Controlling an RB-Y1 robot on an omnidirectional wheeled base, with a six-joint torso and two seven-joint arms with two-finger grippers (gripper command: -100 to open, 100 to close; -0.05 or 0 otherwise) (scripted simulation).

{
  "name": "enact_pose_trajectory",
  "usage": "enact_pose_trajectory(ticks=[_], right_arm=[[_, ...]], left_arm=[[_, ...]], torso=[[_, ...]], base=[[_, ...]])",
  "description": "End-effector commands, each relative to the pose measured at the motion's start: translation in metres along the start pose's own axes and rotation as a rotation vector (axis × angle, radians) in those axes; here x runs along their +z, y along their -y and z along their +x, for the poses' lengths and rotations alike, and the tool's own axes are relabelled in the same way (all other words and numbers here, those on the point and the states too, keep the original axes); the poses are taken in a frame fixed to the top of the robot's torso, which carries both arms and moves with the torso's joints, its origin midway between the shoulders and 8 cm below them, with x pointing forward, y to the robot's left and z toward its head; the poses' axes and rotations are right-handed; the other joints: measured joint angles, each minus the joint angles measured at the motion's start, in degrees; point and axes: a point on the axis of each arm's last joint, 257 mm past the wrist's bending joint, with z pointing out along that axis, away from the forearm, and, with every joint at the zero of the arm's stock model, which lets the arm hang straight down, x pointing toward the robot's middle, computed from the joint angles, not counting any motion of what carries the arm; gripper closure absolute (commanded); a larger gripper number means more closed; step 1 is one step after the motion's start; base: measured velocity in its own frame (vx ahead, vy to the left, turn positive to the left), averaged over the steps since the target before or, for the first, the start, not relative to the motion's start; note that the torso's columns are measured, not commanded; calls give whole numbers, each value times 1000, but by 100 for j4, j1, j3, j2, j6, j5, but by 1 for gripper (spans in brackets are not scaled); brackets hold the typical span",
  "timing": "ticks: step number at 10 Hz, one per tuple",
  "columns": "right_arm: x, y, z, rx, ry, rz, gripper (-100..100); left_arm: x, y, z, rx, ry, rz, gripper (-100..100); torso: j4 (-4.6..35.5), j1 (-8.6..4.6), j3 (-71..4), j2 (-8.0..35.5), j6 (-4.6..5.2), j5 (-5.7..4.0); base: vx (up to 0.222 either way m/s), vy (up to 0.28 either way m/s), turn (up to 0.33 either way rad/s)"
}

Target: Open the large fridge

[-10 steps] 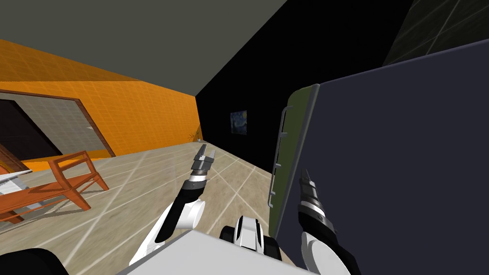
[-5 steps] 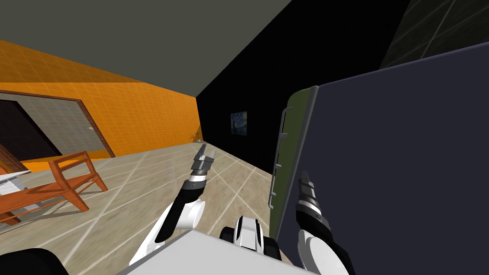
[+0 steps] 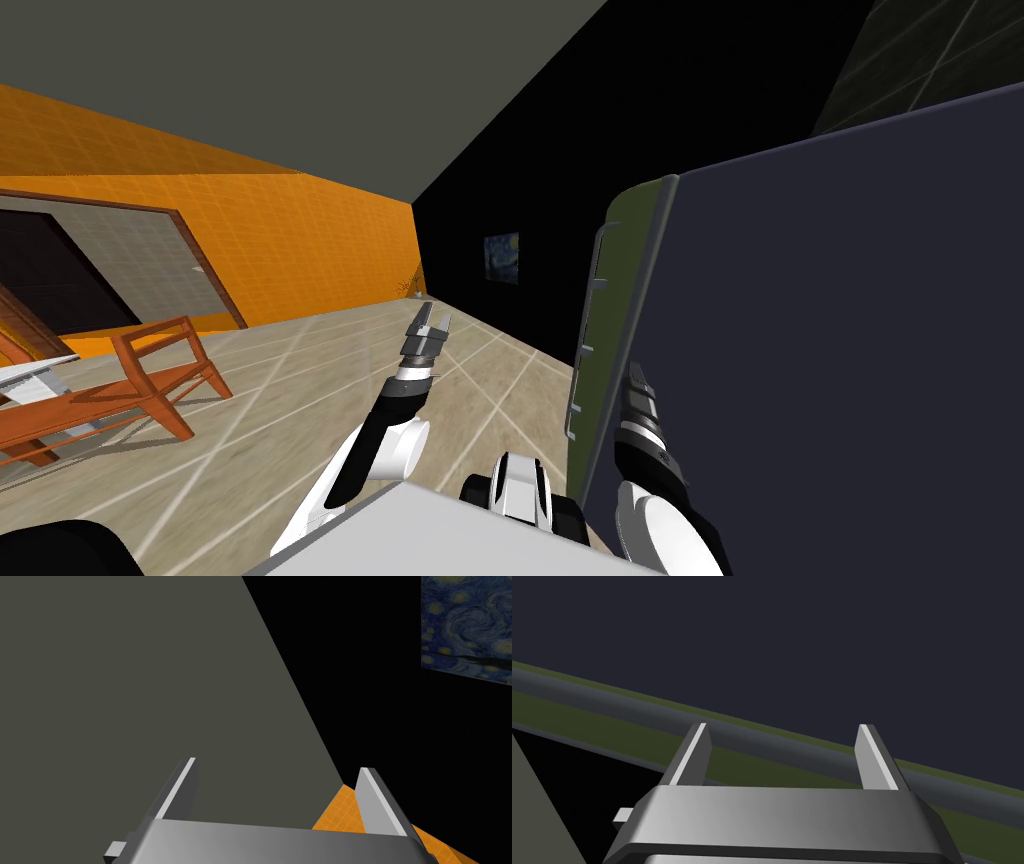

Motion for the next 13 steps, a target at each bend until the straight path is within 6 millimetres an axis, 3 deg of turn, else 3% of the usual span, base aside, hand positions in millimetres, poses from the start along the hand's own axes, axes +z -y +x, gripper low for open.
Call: enact_pose_trajectory(ticks=[1, 2, 4, 6, 10, 11, 12, 13], right_arm=[[-2, 0, -18, 26, 50, -4, -100], [-4, -3, -23, 86, 49, -28, -100], [-5, -8, -30, 177, 41, -63, -100], [-7, 9, -33, 163, 55, -34, -100], [-10, 21, -31, 141, 47, -24, -100], [-14, 17, -40, 156, 70, -35, -100], [-8, 14, -32, 154, 51, -30, 100], [-7, 10, -33, 160, 54, -33, 100]], left_arm=[[0, 0, 0, 0, 0, 0, 0], [0, 0, 0, 0, 0, 0, 0], [0, 0, 0, 0, 0, 0, 0], [0, 0, 0, 0, 0, 0, 0], [0, 0, 0, 0, 0, 0, 0], [0, 0, 0, 0, 0, 0, 0], [0, 0, 0, 0, 0, 0, 0], [0, 0, 0, 0, 0, 0, 0]], torso=[[3, 2, 1, 4, 7, 4], [5, 2, 2, 5, -1, 3], [18, -51, 26, 46, 90, 10], [43, -148, 95, 169, 186, -3], [83, -136, 112, 205, 197, 22], [92, -131, 104, 198, 197, 31], [83, -107, 115, 215, 191, 27], [108, -107, 121, 229, 199, 43]], base=[[-2, 14, -6], [-2, 26, 123], [53, 65, 109], [16, 62, 45], [32, 3, 31], [-13, 14, 17], [-20, 5, -53], [-38, 2, -47]])
